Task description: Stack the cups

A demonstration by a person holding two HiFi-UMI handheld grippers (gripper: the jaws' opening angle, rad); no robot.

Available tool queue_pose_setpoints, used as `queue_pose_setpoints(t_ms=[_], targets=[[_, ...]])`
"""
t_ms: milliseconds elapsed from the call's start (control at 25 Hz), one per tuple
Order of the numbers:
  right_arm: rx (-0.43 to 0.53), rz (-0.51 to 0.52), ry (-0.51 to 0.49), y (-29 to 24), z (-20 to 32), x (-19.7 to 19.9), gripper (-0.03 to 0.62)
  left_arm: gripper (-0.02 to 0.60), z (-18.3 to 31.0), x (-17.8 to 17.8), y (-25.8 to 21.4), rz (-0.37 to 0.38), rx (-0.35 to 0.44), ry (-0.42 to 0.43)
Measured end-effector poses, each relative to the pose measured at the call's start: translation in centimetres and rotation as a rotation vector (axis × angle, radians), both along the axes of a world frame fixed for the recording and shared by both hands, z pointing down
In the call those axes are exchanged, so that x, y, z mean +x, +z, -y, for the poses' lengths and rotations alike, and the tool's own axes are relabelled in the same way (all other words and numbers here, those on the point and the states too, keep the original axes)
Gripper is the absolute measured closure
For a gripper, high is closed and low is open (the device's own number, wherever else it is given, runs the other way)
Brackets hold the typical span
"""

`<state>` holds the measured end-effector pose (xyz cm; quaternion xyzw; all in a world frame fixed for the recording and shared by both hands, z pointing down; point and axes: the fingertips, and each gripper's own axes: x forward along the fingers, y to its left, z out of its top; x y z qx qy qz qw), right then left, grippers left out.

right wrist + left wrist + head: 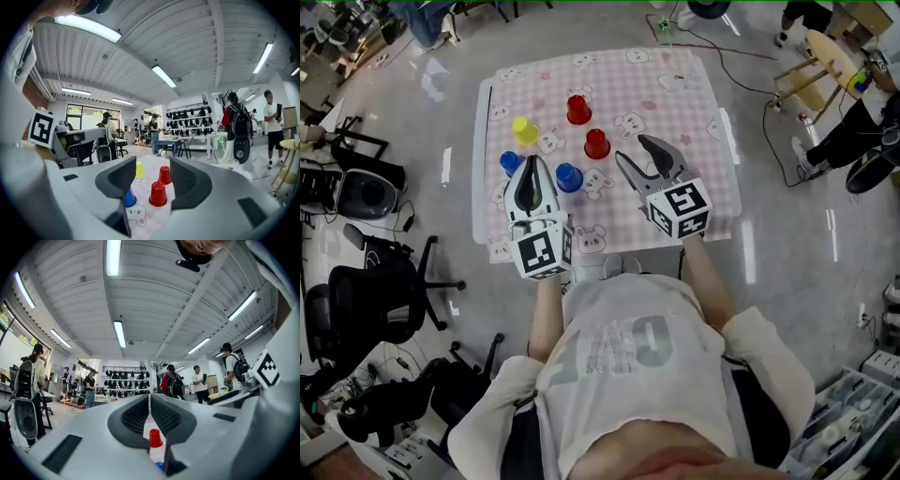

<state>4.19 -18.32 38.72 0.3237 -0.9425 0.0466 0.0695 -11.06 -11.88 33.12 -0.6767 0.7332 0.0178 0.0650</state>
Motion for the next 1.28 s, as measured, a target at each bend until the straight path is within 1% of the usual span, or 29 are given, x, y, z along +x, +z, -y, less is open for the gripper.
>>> queue_pose_setpoints(t_ms=[120, 240, 320, 440, 520, 680, 720, 760, 960, 1080, 1280], targets=[[-0.020, -0.075, -0.071, 2.4, 2.6, -2.9, 0.361, 0.548, -0.1, -1.3, 0.6, 0.001, -0.005, -0.029], [-0.056, -0.191, -0.140, 5.9, 4.5, -5.1, 0.355, 0.548, -0.9, -2.2, 1.0, -0.014, -0.023, -0.073], [-0.092, -0.253, -0.169, 8.2, 5.9, -6.3, 0.349, 0.548, -1.3, -3.1, 1.1, -0.018, -0.030, -0.101], [-0.152, -0.315, -0.190, 11.5, 7.6, -7.6, 0.347, 0.548, -1.9, -4.4, 1.7, -0.017, -0.047, -0.142], [-0.175, -0.346, -0.200, 13.1, 8.2, -8.2, 0.347, 0.548, -2.4, -5.1, 2.1, -0.016, -0.060, -0.168], [-0.181, -0.389, -0.216, 14.4, 8.4, -8.9, 0.349, 0.548, -3.4, -6.1, 2.7, -0.020, -0.076, -0.208], [-0.176, -0.400, -0.217, 14.6, 8.3, -9.0, 0.362, 0.548, -3.7, -6.3, 2.8, -0.020, -0.079, -0.215], [-0.171, -0.408, -0.216, 14.7, 8.2, -9.1, 0.388, 0.548, -3.9, -6.4, 2.9, -0.021, -0.082, -0.222], [-0.151, -0.400, -0.210, 14.2, 7.8, -9.3, 0.391, 0.548, -4.7, -7.1, 2.9, -0.023, -0.074, -0.238], [-0.124, -0.360, -0.203, 12.2, 7.2, -9.1, 0.391, 0.548, -4.9, -7.5, 3.0, -0.024, -0.069, -0.242], [-0.098, -0.295, -0.193, 9.0, 4.8, -7.7, 0.391, 0.548, -5.1, -8.1, 3.4, -0.031, -0.071, -0.247]])
